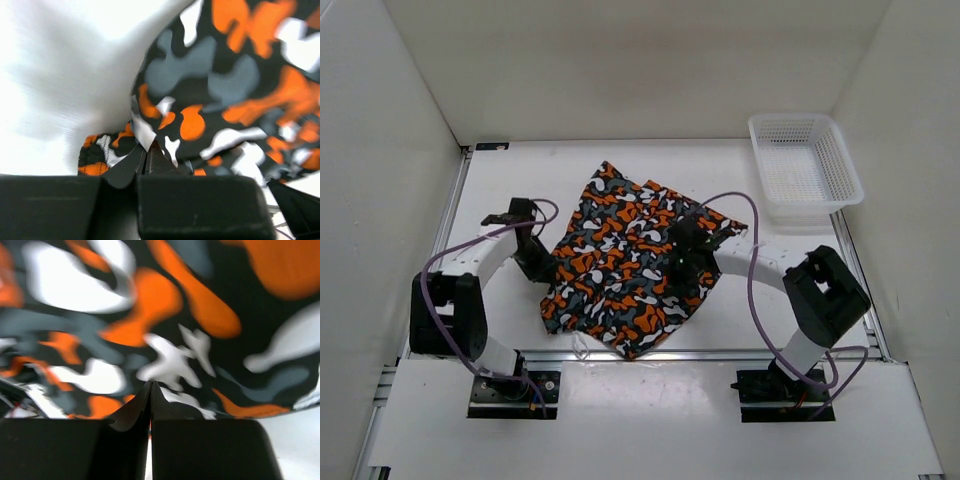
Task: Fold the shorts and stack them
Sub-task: Flatten the shorts out
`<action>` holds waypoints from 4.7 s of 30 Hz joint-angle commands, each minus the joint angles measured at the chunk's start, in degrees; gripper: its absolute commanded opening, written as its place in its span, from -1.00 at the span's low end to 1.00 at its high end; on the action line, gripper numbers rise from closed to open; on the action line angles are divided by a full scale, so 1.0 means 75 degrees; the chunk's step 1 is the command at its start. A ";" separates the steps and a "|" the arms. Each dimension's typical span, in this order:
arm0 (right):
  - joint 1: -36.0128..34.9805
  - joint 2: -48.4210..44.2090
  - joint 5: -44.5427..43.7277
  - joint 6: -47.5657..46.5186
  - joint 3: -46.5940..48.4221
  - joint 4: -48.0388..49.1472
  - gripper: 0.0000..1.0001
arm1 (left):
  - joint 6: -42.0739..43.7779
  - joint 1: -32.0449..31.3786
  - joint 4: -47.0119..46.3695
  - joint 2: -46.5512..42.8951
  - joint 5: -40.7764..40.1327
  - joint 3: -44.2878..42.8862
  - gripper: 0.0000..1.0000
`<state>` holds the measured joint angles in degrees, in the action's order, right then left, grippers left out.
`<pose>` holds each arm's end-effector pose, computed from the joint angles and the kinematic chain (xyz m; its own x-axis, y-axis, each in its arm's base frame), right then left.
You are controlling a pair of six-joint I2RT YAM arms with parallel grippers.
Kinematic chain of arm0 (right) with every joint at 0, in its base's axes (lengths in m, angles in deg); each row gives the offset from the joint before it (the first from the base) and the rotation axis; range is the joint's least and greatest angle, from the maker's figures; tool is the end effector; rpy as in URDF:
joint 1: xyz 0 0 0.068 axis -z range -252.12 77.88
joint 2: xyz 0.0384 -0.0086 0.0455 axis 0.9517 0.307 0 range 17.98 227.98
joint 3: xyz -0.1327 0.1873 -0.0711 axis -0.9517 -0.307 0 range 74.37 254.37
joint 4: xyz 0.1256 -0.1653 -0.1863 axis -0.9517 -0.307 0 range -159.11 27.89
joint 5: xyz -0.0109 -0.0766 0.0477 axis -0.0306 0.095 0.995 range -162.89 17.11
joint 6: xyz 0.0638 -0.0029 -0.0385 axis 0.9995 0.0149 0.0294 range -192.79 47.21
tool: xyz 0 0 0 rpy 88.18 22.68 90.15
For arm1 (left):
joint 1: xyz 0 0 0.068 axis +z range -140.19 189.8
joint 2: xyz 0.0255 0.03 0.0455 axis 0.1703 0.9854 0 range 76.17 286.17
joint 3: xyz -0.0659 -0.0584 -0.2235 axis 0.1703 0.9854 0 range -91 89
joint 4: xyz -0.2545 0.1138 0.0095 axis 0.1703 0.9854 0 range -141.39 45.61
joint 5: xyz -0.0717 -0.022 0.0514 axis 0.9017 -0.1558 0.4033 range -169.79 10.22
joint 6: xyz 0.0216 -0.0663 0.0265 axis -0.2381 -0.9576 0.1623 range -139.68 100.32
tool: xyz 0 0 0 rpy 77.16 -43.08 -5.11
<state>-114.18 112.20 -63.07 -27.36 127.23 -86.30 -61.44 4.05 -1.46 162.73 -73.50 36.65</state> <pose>0.2382 0.2294 0.0905 -0.9819 0.0594 -0.1800 -0.0187 0.9146 0.4039 0.2698 -0.0340 0.1091 -0.8121 -0.5835 -0.0037 -0.5765 0.8033 -0.1493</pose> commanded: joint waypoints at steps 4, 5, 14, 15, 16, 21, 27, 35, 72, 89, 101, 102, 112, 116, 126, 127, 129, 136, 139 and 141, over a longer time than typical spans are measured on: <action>0.1223 0.0363 -0.0794 -0.1497 0.2230 -0.0899 -0.99 | 0.0446 -0.0332 0.0911 -0.1264 -0.0718 -0.1502 -0.79; 0.1632 0.0619 -0.0794 -0.1812 0.2744 -0.0982 -0.99 | 0.0447 -0.0624 0.1052 -0.1334 -0.0837 -0.1573 -0.79; 0.1988 0.0567 -0.0956 -0.2401 0.4004 -0.1557 -0.99 | -0.0350 -0.2102 0.1908 -0.2308 -0.1388 -0.2087 -0.79; 0.1906 0.0319 -0.1098 -0.2401 0.3643 -0.1557 -0.86 | -0.0350 -0.2277 0.1978 -0.2377 -0.1493 -0.2333 -0.79; 0.1905 0.0050 -0.1192 -0.2308 0.3396 -0.1475 -0.55 | -0.0246 -0.2592 0.2049 -0.2273 -0.1494 -0.2846 -0.79; 0.2864 -0.2047 -0.1229 -0.2120 0.1640 -0.1287 0.20 | -0.0175 -0.3812 0.1981 -0.1173 -0.1342 -0.4384 -0.79; 0.4329 -0.3970 -0.1415 -0.2319 0.0547 -0.2072 0.43 | 0.0480 -0.5769 0.1872 0.1965 -0.0304 -0.7825 -0.66; 0.4941 -0.4827 -0.0081 -0.2870 -0.0145 -0.2670 0.43 | 0.0880 -0.5400 0.2125 0.2726 0.0134 -1.0074 0.42; 0.1764 -0.3084 -0.0233 -0.0983 -0.1083 -0.0996 0.73 | -0.0760 -0.6287 -0.0458 0.0832 0.0170 -0.0846 -0.36; 0.1683 -0.2379 -0.0257 -0.0984 -0.0907 -0.0538 0.68 | -0.0268 -0.5806 0.0655 0.0423 -0.0744 -0.2242 -0.80; 0.2522 -0.2857 -0.0407 -0.1368 -0.0171 -0.1120 0.65 | 0.0304 -0.4636 0.2185 0.0177 -0.1751 -0.4271 -0.80; 0.2770 -0.2975 -0.0408 -0.1509 0.0016 -0.1262 0.65 | 0.0445 -0.4484 0.2410 0.0177 -0.1996 -0.4884 -0.80; 0.5559 -0.4299 0.0249 -0.2225 0.1730 -0.2131 0.70 | 0.1443 -0.5008 0.2804 0.3092 0.0738 -1.2671 -0.80; 0.6158 -0.4475 0.0576 -0.2388 0.1332 -0.2306 0.72 | 0.1255 -0.5841 0.1910 0.4416 0.1538 -1.2074 -0.56; 0.6476 -0.4968 0.0577 -0.2647 0.0102 -0.2588 0.72 | 0.1243 -0.4859 0.2131 0.3359 0.0664 -1.0331 0.82; 0.6476 -0.5038 0.0577 -0.2647 0.0031 -0.2588 0.72 | 0.1174 -0.4776 0.2131 0.3051 0.0453 -0.9643 0.82; 0.6476 -0.5038 0.0728 -0.2717 -0.0086 -0.2588 0.72 | 0.1173 -0.4635 0.2131 0.2430 -0.0179 -0.8843 0.73; 0.6476 -0.4724 0.0742 -0.2683 -0.0906 -0.2588 0.70 | -0.0207 -0.4634 0.1535 -0.0427 -0.0663 -0.3830 0.51; 0.6476 -0.4302 0.0741 -0.2367 -0.1329 -0.2249 0.70 | -0.1192 -0.4634 0.0846 -0.1156 -0.0265 -0.1649 0.93; 0.6476 -0.4102 0.0531 -0.2144 -0.1400 -0.1874 0.67 | -0.1697 -0.4634 0.0481 -0.1241 -0.0007 -0.0569 1.00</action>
<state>-65.81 79.85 -58.63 -45.52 117.33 -104.48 -66.27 -30.82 6.63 151.17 -75.84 23.60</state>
